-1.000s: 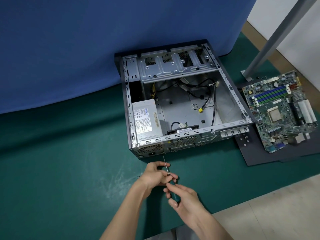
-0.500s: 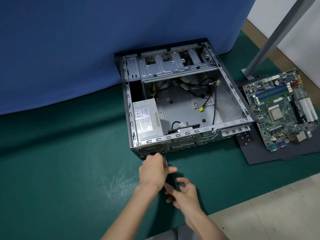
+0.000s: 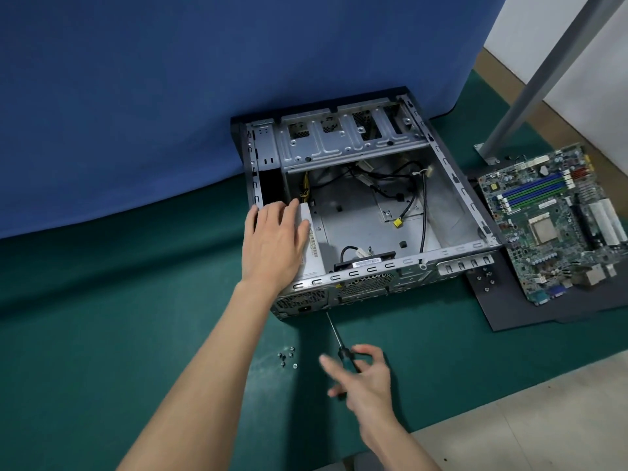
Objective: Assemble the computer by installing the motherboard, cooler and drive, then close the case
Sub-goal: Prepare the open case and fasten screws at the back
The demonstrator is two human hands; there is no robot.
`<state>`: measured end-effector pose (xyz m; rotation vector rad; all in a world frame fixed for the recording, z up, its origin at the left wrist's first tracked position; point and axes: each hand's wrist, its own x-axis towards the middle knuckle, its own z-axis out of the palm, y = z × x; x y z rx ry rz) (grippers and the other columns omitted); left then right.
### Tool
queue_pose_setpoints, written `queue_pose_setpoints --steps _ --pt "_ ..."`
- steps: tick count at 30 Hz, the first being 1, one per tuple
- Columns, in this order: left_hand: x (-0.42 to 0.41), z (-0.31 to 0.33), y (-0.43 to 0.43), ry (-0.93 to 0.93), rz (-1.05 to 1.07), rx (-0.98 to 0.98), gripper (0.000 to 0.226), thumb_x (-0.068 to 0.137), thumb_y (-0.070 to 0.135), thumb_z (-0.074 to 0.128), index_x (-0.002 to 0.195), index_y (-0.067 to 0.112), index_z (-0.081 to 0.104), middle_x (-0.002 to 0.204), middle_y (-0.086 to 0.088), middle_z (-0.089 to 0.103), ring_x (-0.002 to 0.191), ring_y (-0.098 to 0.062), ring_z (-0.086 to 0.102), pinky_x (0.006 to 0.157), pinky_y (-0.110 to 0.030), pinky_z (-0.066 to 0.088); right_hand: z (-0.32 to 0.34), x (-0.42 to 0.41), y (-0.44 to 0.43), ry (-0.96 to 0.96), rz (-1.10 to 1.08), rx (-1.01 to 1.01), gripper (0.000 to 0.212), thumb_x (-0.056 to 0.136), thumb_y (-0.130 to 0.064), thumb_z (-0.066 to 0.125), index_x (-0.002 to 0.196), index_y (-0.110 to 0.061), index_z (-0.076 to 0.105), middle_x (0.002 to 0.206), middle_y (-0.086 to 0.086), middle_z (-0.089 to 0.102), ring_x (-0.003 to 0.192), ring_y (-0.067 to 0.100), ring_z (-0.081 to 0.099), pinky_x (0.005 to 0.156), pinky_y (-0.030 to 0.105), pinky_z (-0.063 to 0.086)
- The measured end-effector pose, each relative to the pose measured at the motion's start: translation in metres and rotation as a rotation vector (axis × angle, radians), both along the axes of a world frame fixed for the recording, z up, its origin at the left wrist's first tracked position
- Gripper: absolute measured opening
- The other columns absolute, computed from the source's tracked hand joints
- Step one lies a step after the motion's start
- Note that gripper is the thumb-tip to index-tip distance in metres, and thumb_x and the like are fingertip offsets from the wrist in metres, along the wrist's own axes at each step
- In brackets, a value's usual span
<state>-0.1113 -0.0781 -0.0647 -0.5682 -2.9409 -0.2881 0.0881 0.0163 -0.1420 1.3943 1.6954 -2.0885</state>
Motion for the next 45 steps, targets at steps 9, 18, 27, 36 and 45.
queue_pose_setpoints --steps 9,18,27,36,45 --pt "0.000 -0.002 0.004 0.030 0.028 -0.061 0.046 0.101 0.037 0.027 0.140 0.017 0.040 0.121 -0.004 0.049 0.120 -0.022 0.040 0.114 -0.037 0.013 -0.004 0.000 0.007 -0.041 -0.189 -0.461 0.018 0.075 -0.002 0.077 0.075 -0.003 0.059 0.061 0.015 0.062 0.037 0.016 0.044 0.031 0.014 0.020" --pt "0.000 -0.004 0.002 0.036 0.037 -0.060 0.045 0.100 0.038 0.026 0.139 0.019 0.041 0.119 -0.003 0.049 0.119 -0.021 0.040 0.114 -0.037 0.012 -0.013 -0.004 -0.003 -0.022 0.049 0.256 0.023 0.079 0.002 0.074 0.068 -0.003 0.055 0.058 0.007 0.056 0.028 0.019 0.049 0.032 0.021 0.033" --pt "-0.001 -0.004 0.001 0.046 0.034 -0.055 0.045 0.100 0.038 0.027 0.139 0.019 0.041 0.120 -0.003 0.049 0.120 -0.020 0.040 0.114 -0.037 0.012 0.000 -0.007 0.002 -0.104 0.009 -0.064 0.031 0.071 -0.020 0.085 0.091 -0.006 0.066 0.070 0.008 0.069 0.039 0.018 0.058 0.037 0.020 0.036" --pt "0.000 -0.006 0.003 0.053 0.045 -0.041 0.045 0.100 0.037 0.027 0.138 0.018 0.042 0.119 -0.004 0.049 0.120 -0.021 0.041 0.114 -0.037 0.012 -0.004 -0.008 -0.003 -0.106 -0.260 -0.455 0.018 0.076 0.003 0.075 0.074 -0.003 0.059 0.056 0.014 0.057 0.034 0.015 0.041 0.030 0.016 0.022" --pt "-0.002 -0.005 0.001 0.049 0.041 -0.033 0.045 0.100 0.038 0.027 0.137 0.019 0.043 0.118 -0.003 0.049 0.119 -0.020 0.040 0.113 -0.037 0.011 -0.006 -0.009 -0.013 -0.057 0.126 0.326 0.028 0.074 0.001 0.078 0.078 -0.011 0.053 0.070 0.008 0.063 0.037 0.018 0.060 0.044 0.033 0.048"
